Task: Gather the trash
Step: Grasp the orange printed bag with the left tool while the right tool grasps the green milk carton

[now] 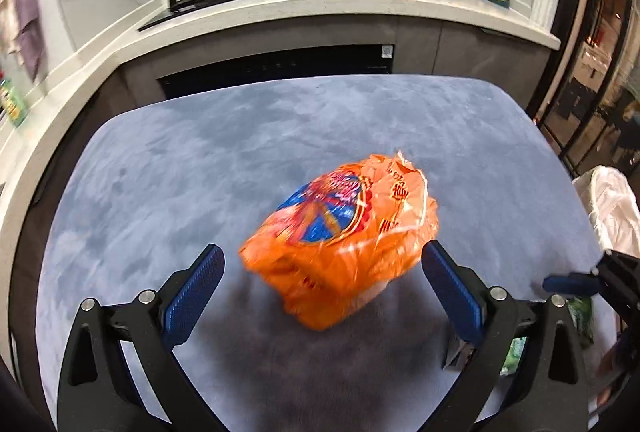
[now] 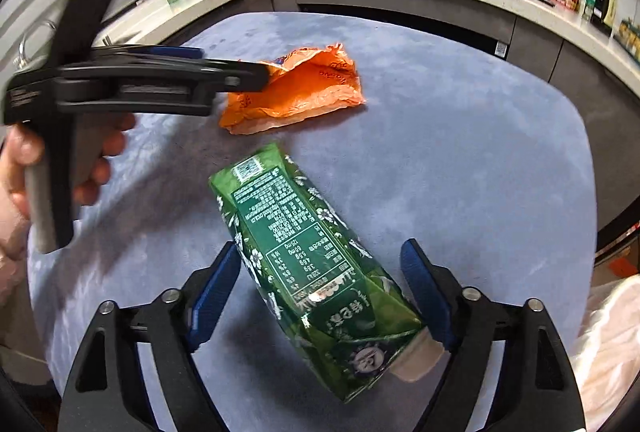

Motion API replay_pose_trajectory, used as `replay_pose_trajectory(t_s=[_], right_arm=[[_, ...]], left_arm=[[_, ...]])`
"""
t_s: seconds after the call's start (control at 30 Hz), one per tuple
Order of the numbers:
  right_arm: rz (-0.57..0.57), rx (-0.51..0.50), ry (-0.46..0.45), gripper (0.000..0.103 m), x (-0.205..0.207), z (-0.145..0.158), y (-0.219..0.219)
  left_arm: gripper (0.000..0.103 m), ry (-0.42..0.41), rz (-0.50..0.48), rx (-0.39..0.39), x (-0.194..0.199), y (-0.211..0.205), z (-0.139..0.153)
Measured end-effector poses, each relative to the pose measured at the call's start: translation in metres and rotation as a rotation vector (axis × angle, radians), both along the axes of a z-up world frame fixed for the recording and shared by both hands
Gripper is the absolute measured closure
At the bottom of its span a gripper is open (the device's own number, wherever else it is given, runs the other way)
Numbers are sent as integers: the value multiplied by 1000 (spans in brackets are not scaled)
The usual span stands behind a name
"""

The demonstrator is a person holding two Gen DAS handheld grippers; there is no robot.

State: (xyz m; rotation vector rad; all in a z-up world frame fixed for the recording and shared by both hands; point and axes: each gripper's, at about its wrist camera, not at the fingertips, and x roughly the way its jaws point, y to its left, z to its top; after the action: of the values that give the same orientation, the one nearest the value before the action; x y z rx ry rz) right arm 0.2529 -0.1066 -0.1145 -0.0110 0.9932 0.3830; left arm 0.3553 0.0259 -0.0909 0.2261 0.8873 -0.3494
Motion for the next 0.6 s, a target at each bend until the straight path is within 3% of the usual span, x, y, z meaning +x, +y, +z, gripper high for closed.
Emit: replay_pose_trajectory(t_s=[0.07, 0.13, 0.27, 0.33, 0.5, 0.6], right_arm=[[-11, 33, 5, 45, -2, -1, -3], [-43, 47, 2, 51, -6, 0, -6], [-104, 63, -8, 52, -14, 1, -16], [-126, 65, -10, 52, -20, 1, -19], [-195, 78, -6, 52, -42, 4, -29], [-226, 74, -12, 52, -54, 8, -33]], left_arm=[[9, 4, -11, 4, 6, -5, -6], [24, 26, -27, -20, 9, -8, -11], [45, 75, -32, -65, 7, -9, -16], [61, 78, -33, -77, 1, -10, -16], [85, 101, -30, -97, -23, -11, -14], [89, 110, -14, -104, -39, -11, -11]])
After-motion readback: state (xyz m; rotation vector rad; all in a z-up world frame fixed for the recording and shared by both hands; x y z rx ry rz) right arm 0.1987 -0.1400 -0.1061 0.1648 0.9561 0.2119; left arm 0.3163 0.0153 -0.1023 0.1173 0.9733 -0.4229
